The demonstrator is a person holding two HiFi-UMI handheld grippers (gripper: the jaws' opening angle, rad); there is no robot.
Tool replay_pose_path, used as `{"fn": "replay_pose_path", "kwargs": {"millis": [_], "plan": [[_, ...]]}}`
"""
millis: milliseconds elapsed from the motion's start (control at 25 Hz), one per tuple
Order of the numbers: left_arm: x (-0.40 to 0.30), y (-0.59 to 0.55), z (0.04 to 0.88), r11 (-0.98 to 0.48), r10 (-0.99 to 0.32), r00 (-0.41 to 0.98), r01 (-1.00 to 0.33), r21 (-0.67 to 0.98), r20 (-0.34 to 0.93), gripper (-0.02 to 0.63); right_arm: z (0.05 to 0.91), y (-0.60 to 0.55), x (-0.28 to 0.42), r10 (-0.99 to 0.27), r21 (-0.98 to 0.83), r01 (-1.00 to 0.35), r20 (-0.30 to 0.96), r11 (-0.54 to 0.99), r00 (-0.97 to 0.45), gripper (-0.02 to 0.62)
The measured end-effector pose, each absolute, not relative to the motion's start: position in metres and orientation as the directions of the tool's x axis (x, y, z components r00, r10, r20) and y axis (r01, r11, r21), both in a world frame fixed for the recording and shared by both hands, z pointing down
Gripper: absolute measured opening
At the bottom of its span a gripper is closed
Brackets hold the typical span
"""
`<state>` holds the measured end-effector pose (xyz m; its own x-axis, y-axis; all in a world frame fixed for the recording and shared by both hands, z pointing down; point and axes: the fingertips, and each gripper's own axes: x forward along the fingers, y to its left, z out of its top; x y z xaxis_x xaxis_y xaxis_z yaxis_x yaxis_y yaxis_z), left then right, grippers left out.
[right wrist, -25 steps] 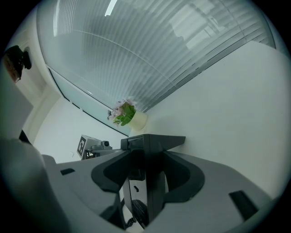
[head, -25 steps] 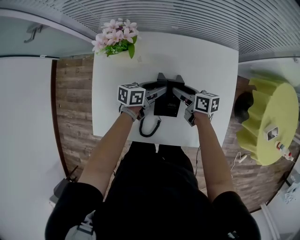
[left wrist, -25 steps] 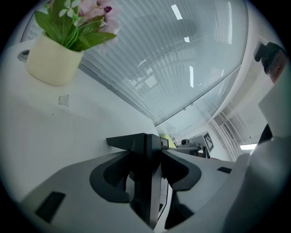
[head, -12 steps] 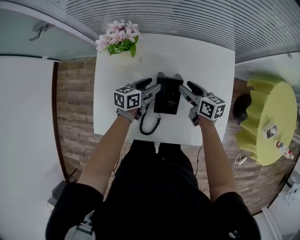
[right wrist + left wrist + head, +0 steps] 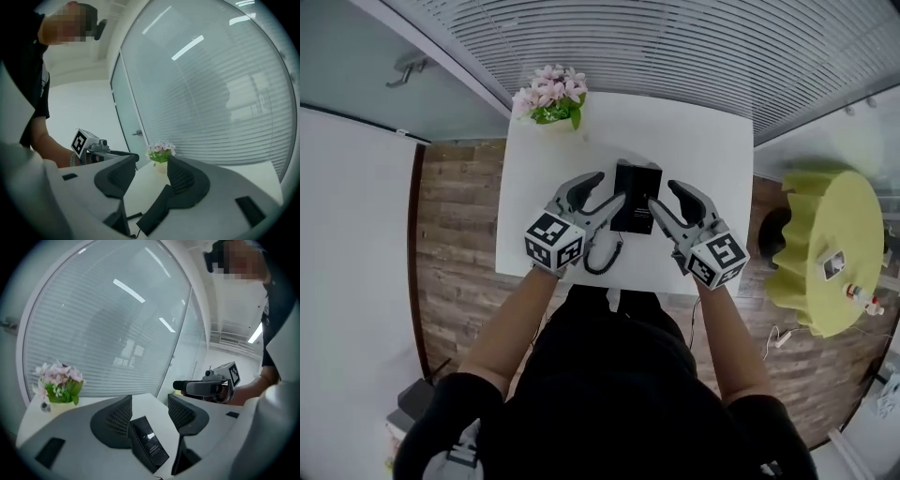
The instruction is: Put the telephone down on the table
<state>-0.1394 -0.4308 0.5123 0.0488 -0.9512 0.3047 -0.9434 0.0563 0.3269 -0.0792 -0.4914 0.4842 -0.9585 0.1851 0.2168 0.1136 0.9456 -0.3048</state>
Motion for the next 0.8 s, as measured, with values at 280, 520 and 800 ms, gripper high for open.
{"fn": "replay_pose_path", "kwargs": {"millis": [280, 520, 800], "plan": [[-0.109, -0.409, 0.42, -0.001, -0.986, 0.033, -0.982, 0.191, 0.163, 0.173, 0.401, -0.457, -0.059, 0.182, -0.152, 0.167, 0.096, 0.974, -0.979, 0.107], [-0.093, -0.4, 0.374, -0.025, -0.995, 0.034, -0.995, 0.092, 0.093, 0.018, 0.365, -0.439, -0.05, 0.173, -0.075, 0.169, 0.048, 0.983, -0.984, 0.04], [-0.08, -0.401, 0.364, -0.059, -0.995, 0.064, -0.996, 0.072, 0.078, 0.009, 0.345, -0.426, -0.049, 0.183, -0.052, 0.182, 0.01, 0.982, -0.983, 0.028]]}}
